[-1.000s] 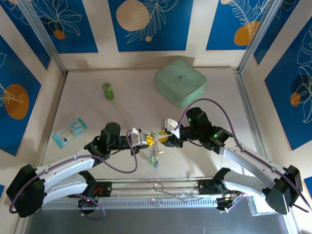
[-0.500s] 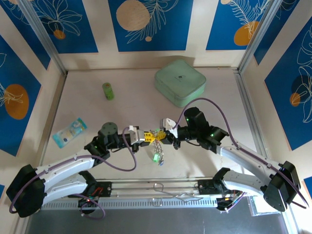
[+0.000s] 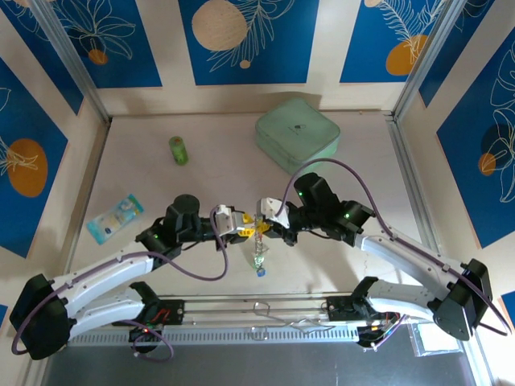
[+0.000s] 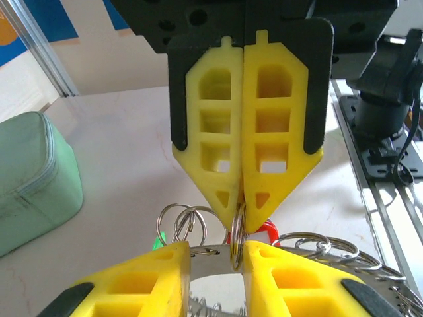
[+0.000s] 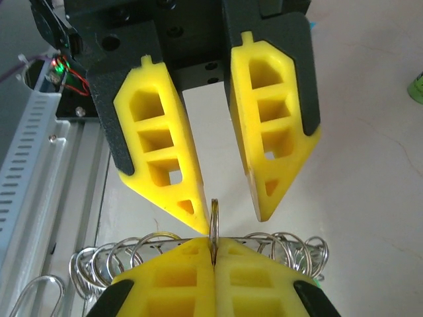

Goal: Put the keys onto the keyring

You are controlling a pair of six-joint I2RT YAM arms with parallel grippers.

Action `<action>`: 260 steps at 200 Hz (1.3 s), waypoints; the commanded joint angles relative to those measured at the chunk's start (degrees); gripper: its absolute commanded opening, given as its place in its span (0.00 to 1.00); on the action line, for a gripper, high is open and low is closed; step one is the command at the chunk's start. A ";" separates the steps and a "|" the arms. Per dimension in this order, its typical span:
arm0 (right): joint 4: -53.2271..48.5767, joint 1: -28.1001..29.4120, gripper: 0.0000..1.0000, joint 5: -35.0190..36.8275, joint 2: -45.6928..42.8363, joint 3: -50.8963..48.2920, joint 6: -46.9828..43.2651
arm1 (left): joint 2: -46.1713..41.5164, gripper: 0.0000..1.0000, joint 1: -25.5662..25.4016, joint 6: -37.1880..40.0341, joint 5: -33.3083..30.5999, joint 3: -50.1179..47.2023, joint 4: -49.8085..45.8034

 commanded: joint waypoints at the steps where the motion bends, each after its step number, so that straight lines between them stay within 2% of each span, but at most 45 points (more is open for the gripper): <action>1: -6.06 2.37 0.00 3.72 1.68 4.04 -4.00 | -0.44 0.27 -0.44 4.40 0.47 3.23 -7.67; 32: -10.05 6.34 0.00 8.74 5.15 8.42 -6.09 | 0.64 0.21 -0.43 5.34 2.51 5.18 -10.16; 63: -12.36 7.58 0.00 10.40 6.85 10.96 -5.66 | 0.74 0.00 -0.49 5.84 3.65 5.55 -10.30; 81: -9.14 4.95 0.00 6.38 4.96 8.75 -2.79 | -0.59 0.00 -0.51 4.28 4.83 3.38 -6.02; 98: -3.23 0.84 0.23 -0.06 1.67 4.21 1.79 | -1.61 0.00 -0.47 1.18 4.76 0.10 0.30; 114: 3.35 -2.10 0.30 -5.16 -1.13 -1.40 5.69 | -1.95 0.00 -0.48 -1.58 4.88 -2.41 5.81; 135: 11.50 -4.07 0.30 -7.82 -2.53 -7.73 9.60 | -1.95 0.00 -0.43 -3.57 4.61 -5.56 12.40; 162: 15.97 -4.21 0.31 -8.12 -2.88 -10.62 12.35 | -1.56 0.00 -0.46 -4.65 3.13 -6.59 14.77; 202: 16.26 -4.21 0.31 -9.49 -3.43 -11.36 12.12 | -1.38 0.00 -0.47 -4.84 2.87 -7.60 15.31; 260: 10.87 -4.47 0.32 -8.05 -6.66 -10.43 8.67 | -1.33 0.00 -0.47 -4.03 2.48 -7.53 14.26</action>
